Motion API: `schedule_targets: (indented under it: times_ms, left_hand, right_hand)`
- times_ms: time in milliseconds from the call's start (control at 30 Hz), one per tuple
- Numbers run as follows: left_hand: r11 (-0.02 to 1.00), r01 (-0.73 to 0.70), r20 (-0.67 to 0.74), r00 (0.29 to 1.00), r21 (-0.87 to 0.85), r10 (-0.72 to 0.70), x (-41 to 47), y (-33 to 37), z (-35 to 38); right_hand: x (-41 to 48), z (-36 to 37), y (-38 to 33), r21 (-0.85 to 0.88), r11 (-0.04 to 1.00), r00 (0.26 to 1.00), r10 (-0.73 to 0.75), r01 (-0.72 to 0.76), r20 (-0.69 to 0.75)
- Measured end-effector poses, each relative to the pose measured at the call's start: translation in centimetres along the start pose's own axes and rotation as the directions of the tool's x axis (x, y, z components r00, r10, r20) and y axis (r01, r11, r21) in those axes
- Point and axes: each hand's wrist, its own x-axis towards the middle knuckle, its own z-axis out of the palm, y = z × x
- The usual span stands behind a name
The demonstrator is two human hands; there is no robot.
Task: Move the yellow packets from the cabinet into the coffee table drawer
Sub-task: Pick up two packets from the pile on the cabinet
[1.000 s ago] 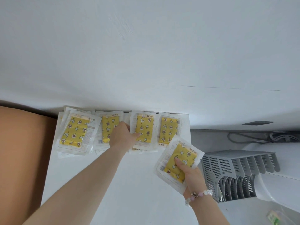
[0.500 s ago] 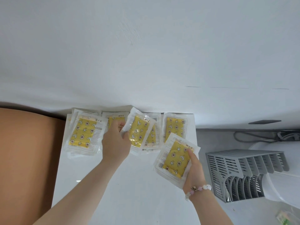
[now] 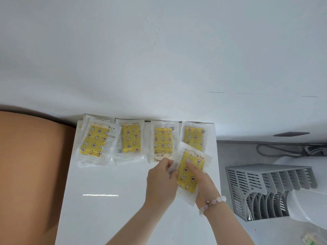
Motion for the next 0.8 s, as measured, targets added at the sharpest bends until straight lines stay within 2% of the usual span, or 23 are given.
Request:
schedule_targets:
  times_ms: [133, 233, 300, 367, 433, 533, 633, 800]
  left_hand:
    - [0.989, -0.055, -0.024, 0.998, 0.139, 0.058, 0.3, -0.1, -0.1]
    - [0.964, -0.008, 0.03, 1.0, 0.265, 0.0, 0.4, -0.2, -0.5]
    - [0.95, 0.017, 0.079, 0.996, 0.313, -0.044, 0.3, -0.3, -0.8]
    - [0.964, 0.059, 0.065, 0.995, 0.26, -0.078, 0.8, -0.3, -1.3]
    - [0.985, 0.124, -0.068, 0.991, 0.123, -0.116, 2.1, -0.4, -1.9]
    - [0.96, 0.275, -0.247, 0.928, -0.049, -0.279, 4.4, -0.7, -2.6]
    - [0.93, 0.365, -0.2, 0.916, 0.05, -0.349, 5.6, -0.7, -1.9]
    - [0.889, 0.397, -0.143, 0.917, 0.23, -0.372, 7.2, -0.3, -1.3]
  right_hand:
    - [0.5, -0.2, 0.7, -0.085, 0.995, 0.998, -0.055, 0.052, -0.029]
    - [0.3, -0.3, 1.0, -0.125, 0.991, 0.997, -0.055, 0.048, -0.055]
    - [-0.1, -0.6, 1.2, -0.089, 0.996, 0.997, -0.038, 0.031, -0.072]
    - [-0.2, -1.0, 1.2, 0.014, 1.0, 0.996, 0.001, 0.001, -0.092]
    - [-0.3, -1.5, 1.0, 0.097, 0.995, 0.994, 0.028, -0.018, -0.103]
    - [-0.3, -2.2, 0.9, 0.136, 0.99, 0.992, 0.039, -0.023, -0.119]
    - [-0.5, -2.7, 1.2, 0.153, 0.988, 0.991, 0.053, -0.035, -0.119]
    - [-1.5, -2.4, 2.2, 0.117, 0.992, 0.998, 0.057, -0.053, -0.033]
